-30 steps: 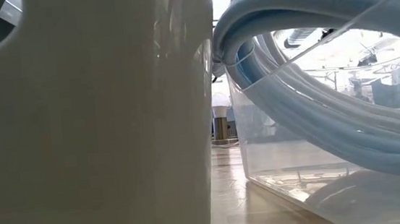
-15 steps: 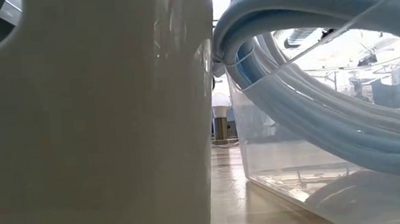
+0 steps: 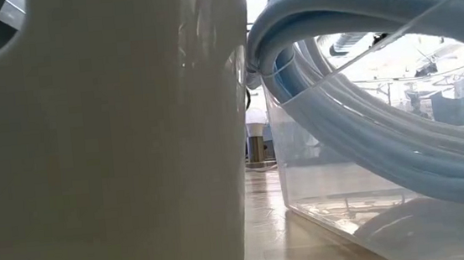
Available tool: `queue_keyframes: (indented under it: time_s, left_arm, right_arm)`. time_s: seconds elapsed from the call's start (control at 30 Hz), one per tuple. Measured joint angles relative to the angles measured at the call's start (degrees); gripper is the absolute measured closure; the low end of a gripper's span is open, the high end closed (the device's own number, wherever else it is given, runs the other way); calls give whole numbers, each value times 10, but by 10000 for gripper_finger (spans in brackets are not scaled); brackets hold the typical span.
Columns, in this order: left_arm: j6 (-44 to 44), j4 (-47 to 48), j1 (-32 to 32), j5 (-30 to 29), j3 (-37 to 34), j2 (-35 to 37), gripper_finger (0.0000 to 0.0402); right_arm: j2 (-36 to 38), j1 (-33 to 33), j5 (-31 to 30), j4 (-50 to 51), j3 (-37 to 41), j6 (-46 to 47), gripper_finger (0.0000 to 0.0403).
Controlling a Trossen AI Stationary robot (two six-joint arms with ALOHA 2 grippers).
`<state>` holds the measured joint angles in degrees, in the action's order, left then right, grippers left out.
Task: Pick & Place USB Port
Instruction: Put the black charger cable into the gray bin
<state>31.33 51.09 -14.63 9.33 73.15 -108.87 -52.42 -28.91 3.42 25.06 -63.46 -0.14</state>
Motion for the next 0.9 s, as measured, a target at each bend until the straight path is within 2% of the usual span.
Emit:
queue_keyframes:
  time_s: [0.1,0.23,0.27,0.7,0.9]
  left_arm:
    - [-3,-3,-1,4,-7,1,281]
    - [-31,-9,0,7,-15,1,375]
    - [-36,-7,0,3,-17,1,387]
    - [-45,0,18,-10,-18,0,399]
    - [-56,32,44,-31,21,8,400]
  right_arm:
    - [0,0,0,0,0,0,206]
    - [0,0,0,0,0,1,206]
    - [0,0,0,0,0,1,206]
    - [0,0,-19,0,0,11,206]
    - [0,0,-18,-1,0,16,206]
